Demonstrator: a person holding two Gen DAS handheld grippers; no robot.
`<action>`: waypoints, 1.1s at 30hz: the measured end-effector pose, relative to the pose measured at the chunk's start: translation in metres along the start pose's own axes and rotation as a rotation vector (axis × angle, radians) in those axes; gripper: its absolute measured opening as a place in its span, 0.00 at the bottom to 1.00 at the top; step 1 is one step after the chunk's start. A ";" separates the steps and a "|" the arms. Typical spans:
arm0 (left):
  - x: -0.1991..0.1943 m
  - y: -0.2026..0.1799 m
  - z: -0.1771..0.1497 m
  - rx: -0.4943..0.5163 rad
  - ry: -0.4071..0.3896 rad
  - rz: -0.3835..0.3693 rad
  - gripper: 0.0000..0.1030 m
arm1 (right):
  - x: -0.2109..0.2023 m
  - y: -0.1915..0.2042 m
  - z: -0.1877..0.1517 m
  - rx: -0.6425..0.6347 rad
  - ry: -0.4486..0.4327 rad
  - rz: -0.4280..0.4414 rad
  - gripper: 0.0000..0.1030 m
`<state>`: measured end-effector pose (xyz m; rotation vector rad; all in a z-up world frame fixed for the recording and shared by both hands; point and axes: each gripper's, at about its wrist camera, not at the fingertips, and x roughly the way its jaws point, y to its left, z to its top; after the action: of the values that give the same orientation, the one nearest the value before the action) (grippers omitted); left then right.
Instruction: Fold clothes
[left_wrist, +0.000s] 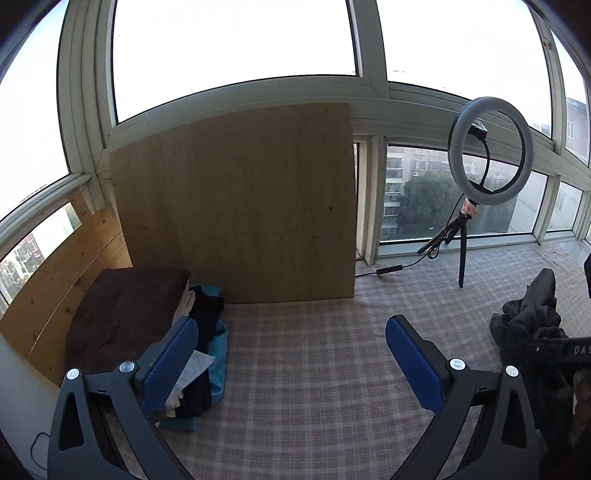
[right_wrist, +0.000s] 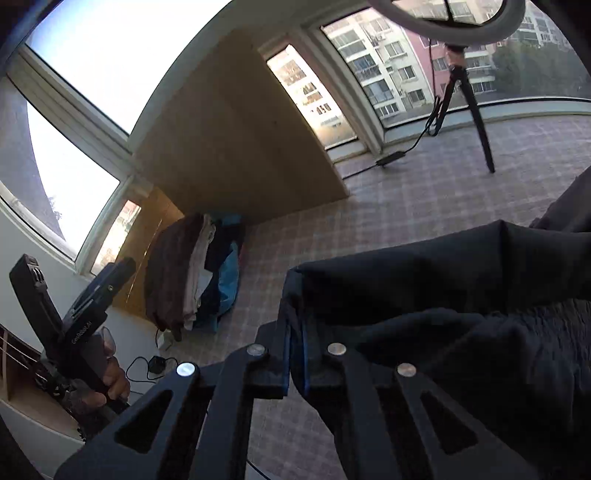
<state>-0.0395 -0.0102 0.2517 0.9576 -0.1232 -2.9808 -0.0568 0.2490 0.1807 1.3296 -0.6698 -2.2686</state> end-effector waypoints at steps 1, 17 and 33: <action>0.003 0.016 -0.004 -0.018 0.016 0.023 0.99 | 0.031 0.016 -0.007 0.002 0.079 0.028 0.07; 0.077 -0.116 -0.105 0.290 0.361 -0.445 0.99 | -0.110 -0.187 -0.050 0.243 -0.104 -0.344 0.59; 0.081 -0.150 -0.138 0.326 0.498 -0.452 0.01 | -0.018 -0.170 -0.026 0.038 0.012 -0.356 0.04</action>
<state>-0.0222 0.1269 0.0813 1.9711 -0.4479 -3.0237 -0.0450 0.3895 0.0799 1.5850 -0.5053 -2.5298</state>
